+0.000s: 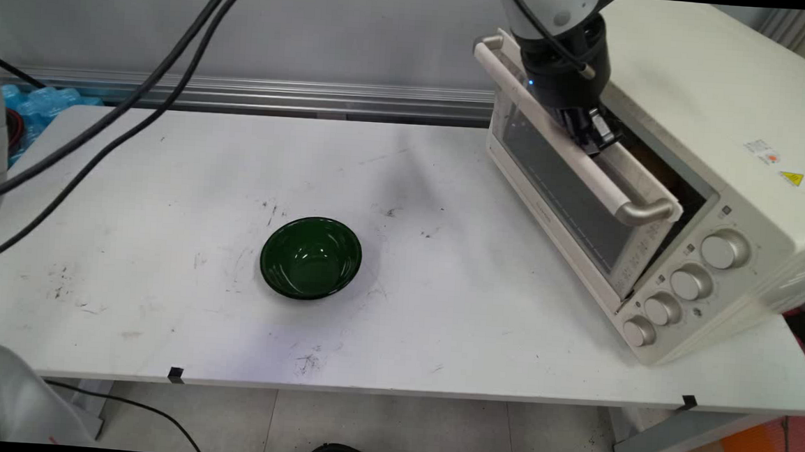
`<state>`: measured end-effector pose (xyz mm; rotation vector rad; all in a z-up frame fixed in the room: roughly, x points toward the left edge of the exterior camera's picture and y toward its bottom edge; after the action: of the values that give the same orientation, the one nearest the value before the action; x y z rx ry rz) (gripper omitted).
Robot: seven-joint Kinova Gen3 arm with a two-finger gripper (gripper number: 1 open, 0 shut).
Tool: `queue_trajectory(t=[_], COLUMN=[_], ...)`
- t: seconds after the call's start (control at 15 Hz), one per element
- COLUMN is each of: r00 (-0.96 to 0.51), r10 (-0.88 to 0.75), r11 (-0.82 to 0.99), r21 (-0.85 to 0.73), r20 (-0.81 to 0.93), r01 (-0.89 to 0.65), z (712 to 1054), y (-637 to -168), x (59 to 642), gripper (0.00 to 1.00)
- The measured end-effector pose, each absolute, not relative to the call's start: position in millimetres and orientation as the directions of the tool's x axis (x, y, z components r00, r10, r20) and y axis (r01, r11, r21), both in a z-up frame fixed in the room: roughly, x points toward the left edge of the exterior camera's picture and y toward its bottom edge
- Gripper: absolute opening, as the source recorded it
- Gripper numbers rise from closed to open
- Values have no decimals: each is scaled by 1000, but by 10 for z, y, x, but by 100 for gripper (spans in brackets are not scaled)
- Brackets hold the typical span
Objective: Open the oven
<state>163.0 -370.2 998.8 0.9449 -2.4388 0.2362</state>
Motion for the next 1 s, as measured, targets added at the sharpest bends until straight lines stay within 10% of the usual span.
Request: queue_trajectory(t=[1.0], r00=[-659], r10=[-594], r11=[753], r21=[32], r20=[462], r01=[-657], z=[9746], y=[-3415], x=[1945], gripper=[0])
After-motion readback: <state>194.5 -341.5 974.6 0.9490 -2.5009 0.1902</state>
